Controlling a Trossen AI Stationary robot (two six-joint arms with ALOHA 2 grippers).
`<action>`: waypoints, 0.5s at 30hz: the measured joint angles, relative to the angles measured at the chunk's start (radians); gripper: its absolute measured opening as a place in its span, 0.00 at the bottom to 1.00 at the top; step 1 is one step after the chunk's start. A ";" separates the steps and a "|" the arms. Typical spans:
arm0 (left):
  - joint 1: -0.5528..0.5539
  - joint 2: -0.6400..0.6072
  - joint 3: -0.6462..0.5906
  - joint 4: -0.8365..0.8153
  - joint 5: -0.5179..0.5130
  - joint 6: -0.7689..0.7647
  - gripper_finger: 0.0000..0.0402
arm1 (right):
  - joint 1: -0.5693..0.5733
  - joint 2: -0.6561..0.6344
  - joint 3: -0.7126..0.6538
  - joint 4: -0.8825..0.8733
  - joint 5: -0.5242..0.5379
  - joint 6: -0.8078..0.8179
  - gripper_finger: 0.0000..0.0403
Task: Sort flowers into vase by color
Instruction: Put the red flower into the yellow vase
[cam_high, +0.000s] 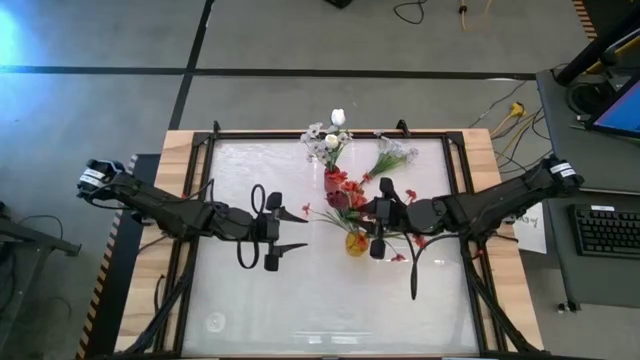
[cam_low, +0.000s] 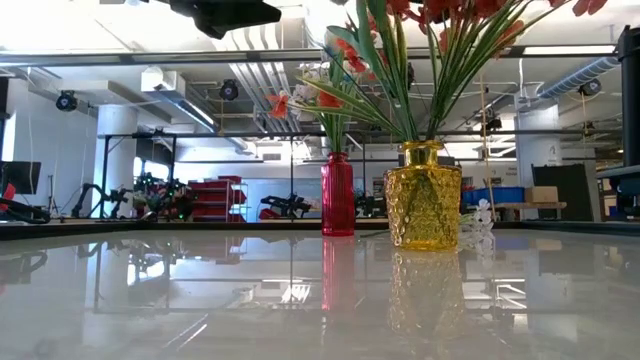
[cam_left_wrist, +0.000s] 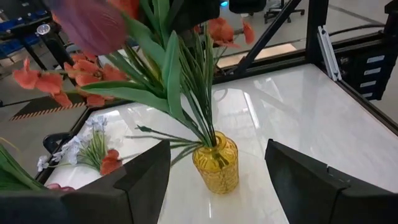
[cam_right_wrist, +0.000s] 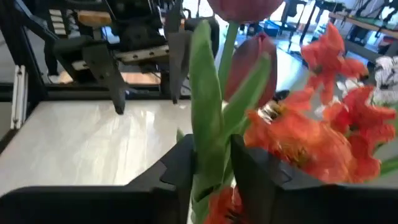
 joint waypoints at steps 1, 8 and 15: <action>0.000 0.000 0.000 -0.006 0.000 0.000 0.61 | 0.000 -0.003 0.002 -0.015 0.000 0.008 0.27; 0.000 0.000 0.000 -0.017 0.000 -0.003 0.61 | 0.000 -0.028 0.042 -0.112 -0.002 0.103 0.43; 0.000 0.000 0.000 -0.020 0.000 -0.004 0.61 | 0.005 -0.028 0.127 -0.292 -0.090 0.213 0.55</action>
